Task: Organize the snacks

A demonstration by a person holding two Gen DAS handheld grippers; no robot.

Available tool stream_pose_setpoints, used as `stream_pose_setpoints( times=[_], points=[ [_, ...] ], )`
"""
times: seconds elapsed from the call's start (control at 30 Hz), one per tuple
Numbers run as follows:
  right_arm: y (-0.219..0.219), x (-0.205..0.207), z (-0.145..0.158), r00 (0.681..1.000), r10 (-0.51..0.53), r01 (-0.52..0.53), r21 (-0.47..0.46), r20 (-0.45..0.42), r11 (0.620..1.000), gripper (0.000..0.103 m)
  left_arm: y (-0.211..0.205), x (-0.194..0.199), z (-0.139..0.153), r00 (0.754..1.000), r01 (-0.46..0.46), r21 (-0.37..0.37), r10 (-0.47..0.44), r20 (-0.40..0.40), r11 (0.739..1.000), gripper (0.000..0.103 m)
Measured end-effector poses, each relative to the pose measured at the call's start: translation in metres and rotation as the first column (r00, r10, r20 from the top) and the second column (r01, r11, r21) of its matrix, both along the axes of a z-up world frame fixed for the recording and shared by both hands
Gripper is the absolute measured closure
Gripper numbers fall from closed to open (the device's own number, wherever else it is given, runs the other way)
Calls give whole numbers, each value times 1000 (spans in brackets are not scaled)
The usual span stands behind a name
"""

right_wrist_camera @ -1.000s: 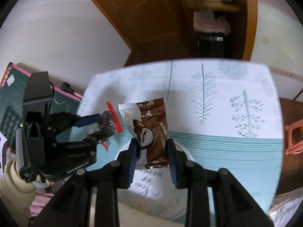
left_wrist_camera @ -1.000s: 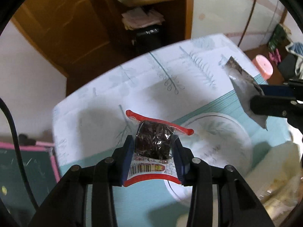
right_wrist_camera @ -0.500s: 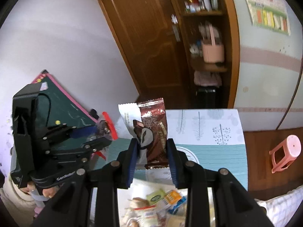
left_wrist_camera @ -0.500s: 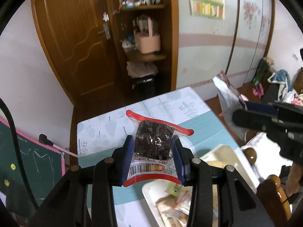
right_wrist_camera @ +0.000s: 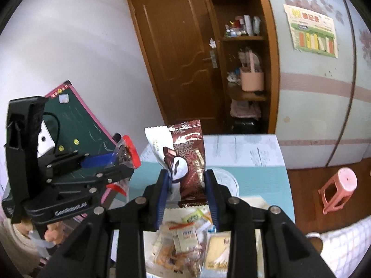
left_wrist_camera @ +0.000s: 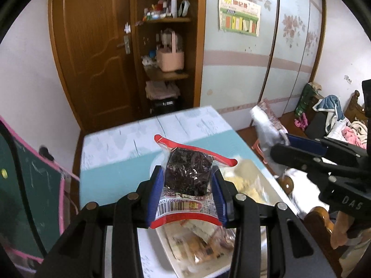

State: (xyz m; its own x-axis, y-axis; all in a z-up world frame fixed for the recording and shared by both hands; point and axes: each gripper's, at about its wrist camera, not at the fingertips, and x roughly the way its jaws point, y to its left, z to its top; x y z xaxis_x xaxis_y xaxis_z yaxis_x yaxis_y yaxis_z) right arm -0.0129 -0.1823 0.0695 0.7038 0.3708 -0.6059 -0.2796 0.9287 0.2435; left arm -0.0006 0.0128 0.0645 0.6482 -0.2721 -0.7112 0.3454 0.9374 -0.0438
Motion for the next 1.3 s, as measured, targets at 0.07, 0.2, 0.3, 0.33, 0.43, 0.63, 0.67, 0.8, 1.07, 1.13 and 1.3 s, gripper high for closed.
stream_pose_setpoints(
  times=[0.07, 0.2, 0.3, 0.33, 0.43, 0.63, 0.67, 0.8, 1.07, 1.13, 1.3],
  points=[
    [3, -6, -25, 999, -6, 6, -10, -48, 1000, 62, -6, -6, -27, 1000, 0, 12, 1, -26, 1000, 40],
    [-2, -22, -64, 993, -67, 66, -12, -94, 998, 32, -4, -12, -71, 996, -63, -1, 63, -59, 998, 6],
    [-12, -28, -85, 982, -118, 122, 19, -145, 992, 31, 3, -8, -92, 986, -87, -58, 77, -145, 995, 6],
    [-15, -28, -89, 979, -125, 133, 38, -162, 990, 31, 4, -7, -99, 981, -101, -66, 88, -170, 993, 6],
    [-27, -29, -99, 967, -147, 164, 64, -207, 984, 31, 7, -5, -112, 973, -123, -54, 110, -205, 991, 6],
    [-34, -30, -105, 957, -179, 203, 87, -229, 975, 31, 10, -8, -113, 970, -162, -23, 155, -186, 987, 6],
    [-34, -29, -106, 955, -181, 207, 90, -234, 974, 31, 11, -9, -113, 970, -164, -19, 158, -183, 986, 6],
    [-32, -27, -107, 954, -181, 206, 83, -240, 975, 31, 12, -11, -111, 971, -169, -13, 164, -171, 986, 6],
    [-19, -26, -105, 952, -183, 195, 29, -244, 980, 31, 8, -15, -101, 976, -163, 12, 163, -144, 987, 6],
    [-16, -27, -100, 955, -188, 195, 7, -230, 981, 31, 8, -17, -95, 978, -160, 13, 161, -129, 987, 5],
    [-7, -32, -85, 964, -181, 181, -21, -193, 983, 31, 6, -25, -77, 983, -162, 23, 164, -80, 986, 2]
  ],
)
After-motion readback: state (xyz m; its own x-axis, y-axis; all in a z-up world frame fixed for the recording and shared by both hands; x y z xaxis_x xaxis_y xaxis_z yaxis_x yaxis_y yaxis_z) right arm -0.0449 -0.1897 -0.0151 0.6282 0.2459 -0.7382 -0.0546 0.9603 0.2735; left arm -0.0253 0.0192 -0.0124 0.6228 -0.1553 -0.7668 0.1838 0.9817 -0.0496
